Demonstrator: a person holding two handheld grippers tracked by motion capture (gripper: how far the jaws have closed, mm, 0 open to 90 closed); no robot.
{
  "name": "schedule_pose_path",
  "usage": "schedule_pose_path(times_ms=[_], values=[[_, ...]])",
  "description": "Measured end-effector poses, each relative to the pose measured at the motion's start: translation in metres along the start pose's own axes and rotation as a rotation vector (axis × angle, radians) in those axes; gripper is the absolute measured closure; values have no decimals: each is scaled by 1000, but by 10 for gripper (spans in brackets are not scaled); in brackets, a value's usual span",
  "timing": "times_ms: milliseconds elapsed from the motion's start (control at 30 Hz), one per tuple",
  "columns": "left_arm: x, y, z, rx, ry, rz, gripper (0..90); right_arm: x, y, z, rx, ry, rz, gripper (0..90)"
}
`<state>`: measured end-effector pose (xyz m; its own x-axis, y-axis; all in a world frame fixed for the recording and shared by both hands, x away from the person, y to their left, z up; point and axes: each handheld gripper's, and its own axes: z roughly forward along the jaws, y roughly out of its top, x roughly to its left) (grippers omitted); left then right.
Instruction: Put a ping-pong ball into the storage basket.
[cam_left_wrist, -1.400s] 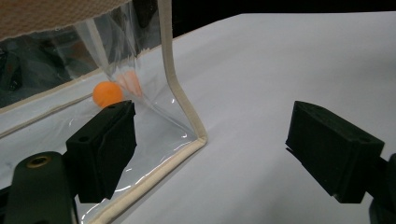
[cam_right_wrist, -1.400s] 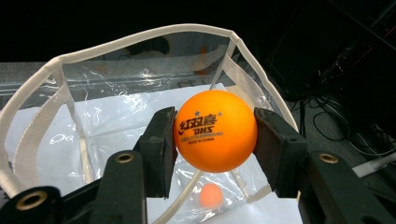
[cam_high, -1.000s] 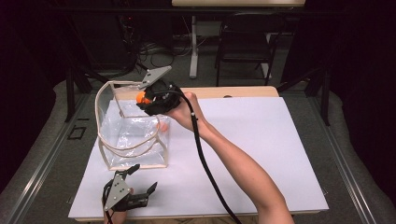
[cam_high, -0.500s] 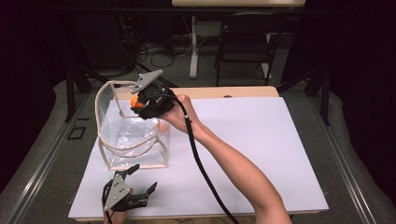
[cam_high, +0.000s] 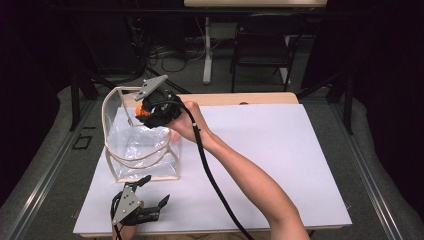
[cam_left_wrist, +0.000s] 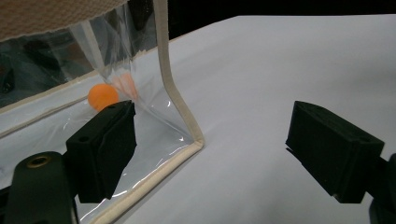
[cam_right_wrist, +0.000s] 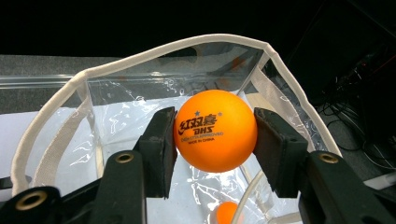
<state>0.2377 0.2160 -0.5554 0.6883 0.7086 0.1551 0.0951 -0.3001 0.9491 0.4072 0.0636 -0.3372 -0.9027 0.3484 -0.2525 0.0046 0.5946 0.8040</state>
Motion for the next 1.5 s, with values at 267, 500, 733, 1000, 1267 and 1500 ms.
schedule_pose_path(times_ms=[267,500,733,1000,1267,1500], values=[[0,0,1,1,-6,2,157,-1,0,6,17,-3,3,509],[-1,0,0,2,-1,0,157,-4,-1,13,32,-5,12,509],[-1,0,-1,-2,2,-2,157,-5,-1,20,44,-6,18,509],[0,0,0,1,-2,2,157,-5,-3,27,67,-14,16,509],[0,1,3,-3,-13,1,157,-5,-5,34,92,-26,2,509],[1,0,4,-4,-18,2,157,-6,-8,42,114,-21,12,509]])
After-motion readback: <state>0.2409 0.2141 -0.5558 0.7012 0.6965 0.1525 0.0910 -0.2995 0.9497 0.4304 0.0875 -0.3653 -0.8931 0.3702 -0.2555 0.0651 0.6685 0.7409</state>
